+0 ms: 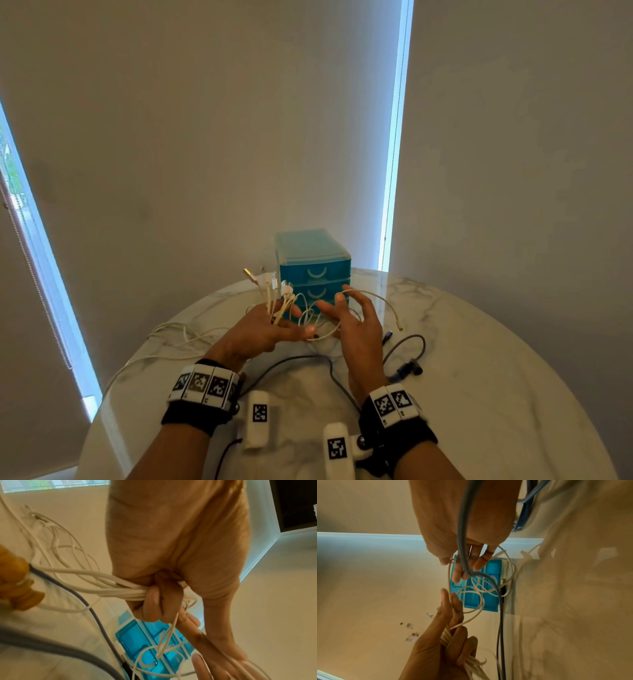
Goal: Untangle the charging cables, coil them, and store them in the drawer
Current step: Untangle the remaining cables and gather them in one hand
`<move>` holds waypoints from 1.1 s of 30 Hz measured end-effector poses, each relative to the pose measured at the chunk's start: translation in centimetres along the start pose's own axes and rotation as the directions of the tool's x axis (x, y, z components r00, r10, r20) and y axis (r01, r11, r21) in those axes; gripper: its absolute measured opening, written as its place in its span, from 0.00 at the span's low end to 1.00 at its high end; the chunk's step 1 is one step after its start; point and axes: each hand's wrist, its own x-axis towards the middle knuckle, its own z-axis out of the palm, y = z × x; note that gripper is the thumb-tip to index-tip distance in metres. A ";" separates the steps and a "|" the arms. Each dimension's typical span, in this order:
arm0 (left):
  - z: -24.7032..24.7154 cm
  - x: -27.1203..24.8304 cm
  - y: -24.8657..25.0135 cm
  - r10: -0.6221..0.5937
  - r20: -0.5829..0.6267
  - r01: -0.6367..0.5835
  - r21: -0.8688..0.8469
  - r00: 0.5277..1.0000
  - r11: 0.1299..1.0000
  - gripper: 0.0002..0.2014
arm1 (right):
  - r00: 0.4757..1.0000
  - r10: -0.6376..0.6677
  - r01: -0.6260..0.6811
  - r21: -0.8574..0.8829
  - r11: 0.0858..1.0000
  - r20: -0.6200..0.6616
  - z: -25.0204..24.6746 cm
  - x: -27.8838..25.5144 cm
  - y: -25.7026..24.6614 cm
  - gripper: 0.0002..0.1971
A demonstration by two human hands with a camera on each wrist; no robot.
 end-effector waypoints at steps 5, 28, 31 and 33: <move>-0.9 1.0 -0.5 0.060 -0.394 -0.153 -0.209 0.917 0.966 0.16 | 0.968 -0.179 0.143 -0.199 0.969 -0.176 -2.5 1.6 -1.0 0.06; -1.7 0.8 -0.5 0.053 -0.418 -0.275 -0.494 0.907 0.825 0.12 | 0.925 0.103 0.006 -0.286 0.958 0.366 0.3 -0.1 0.5 0.25; -1.6 0.7 -0.4 0.050 -0.409 -0.259 -0.475 0.911 0.841 0.19 | 0.949 0.135 -0.106 -0.115 0.988 0.285 0.3 0.2 0.2 0.15; -1.7 0.7 -0.5 0.024 -0.422 -0.231 -0.447 0.907 0.864 0.20 | 0.967 0.181 -0.216 0.200 0.956 0.179 -0.7 0.9 -0.4 0.14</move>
